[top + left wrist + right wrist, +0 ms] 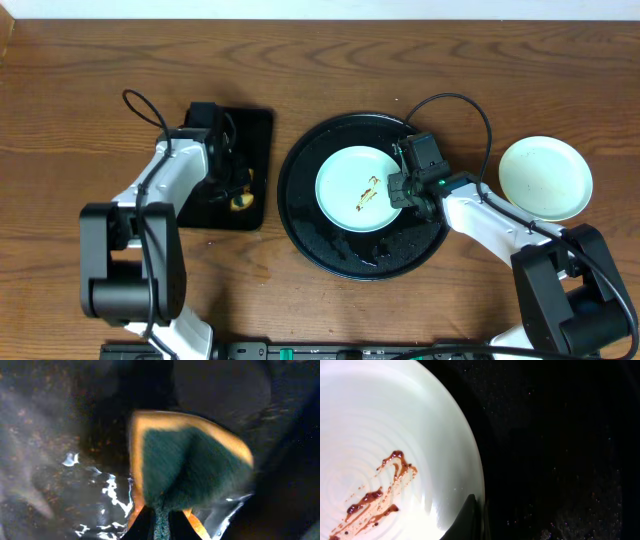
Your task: Clean dirty plates on tray and stack at the side
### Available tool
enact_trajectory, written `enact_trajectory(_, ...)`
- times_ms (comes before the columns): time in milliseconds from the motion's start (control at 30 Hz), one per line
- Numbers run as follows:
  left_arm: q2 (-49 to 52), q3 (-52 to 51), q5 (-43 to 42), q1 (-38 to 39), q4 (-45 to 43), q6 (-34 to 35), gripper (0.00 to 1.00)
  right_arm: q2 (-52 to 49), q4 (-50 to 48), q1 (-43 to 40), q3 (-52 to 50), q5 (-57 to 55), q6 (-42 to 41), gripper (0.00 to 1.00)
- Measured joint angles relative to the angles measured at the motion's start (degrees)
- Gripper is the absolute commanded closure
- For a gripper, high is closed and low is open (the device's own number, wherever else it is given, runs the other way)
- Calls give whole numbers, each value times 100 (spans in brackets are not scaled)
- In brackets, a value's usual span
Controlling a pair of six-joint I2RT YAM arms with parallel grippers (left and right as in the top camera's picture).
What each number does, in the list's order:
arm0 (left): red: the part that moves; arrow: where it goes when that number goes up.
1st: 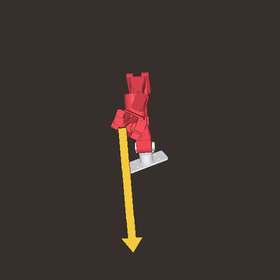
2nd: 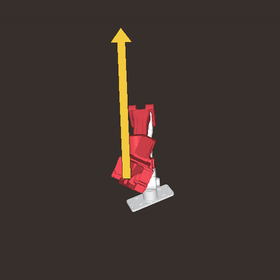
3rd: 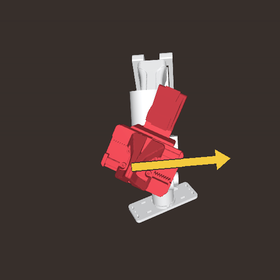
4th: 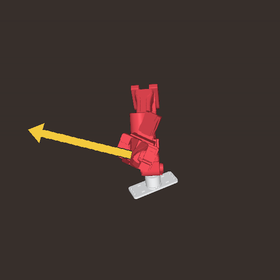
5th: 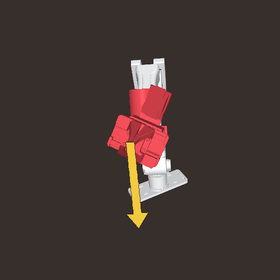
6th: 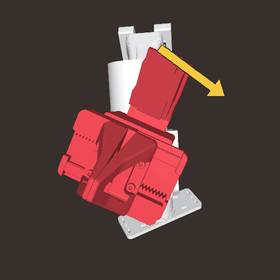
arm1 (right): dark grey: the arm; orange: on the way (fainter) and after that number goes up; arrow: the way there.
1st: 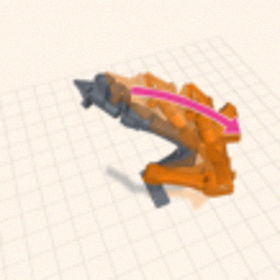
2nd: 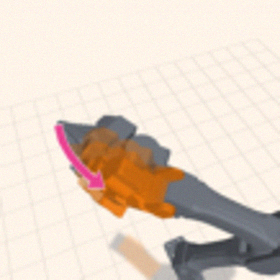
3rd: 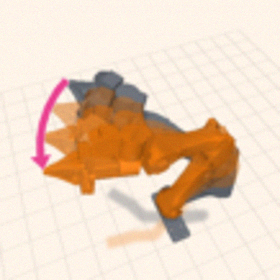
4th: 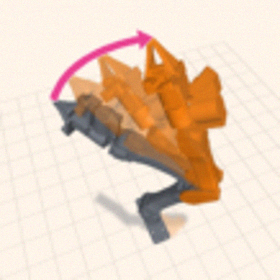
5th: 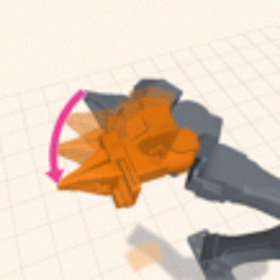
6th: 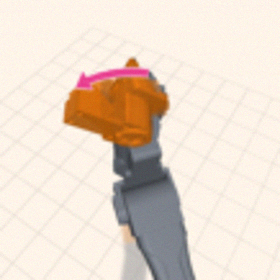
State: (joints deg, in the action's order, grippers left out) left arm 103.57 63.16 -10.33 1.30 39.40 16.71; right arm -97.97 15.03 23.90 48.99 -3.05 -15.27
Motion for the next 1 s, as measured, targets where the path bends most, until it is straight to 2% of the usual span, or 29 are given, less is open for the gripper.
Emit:
enact_trajectory(300,-1147,140,179,0,-221,-199,93,0,7,0,2,0,0,99)
enact_trajectory(667,-1126,140,901,0,-205,24,92,0,9,0,2,0,2,99)
enact_trajectory(1000,-1126,140,970,0,-299,26,93,0,13,0,2,0,2,99)
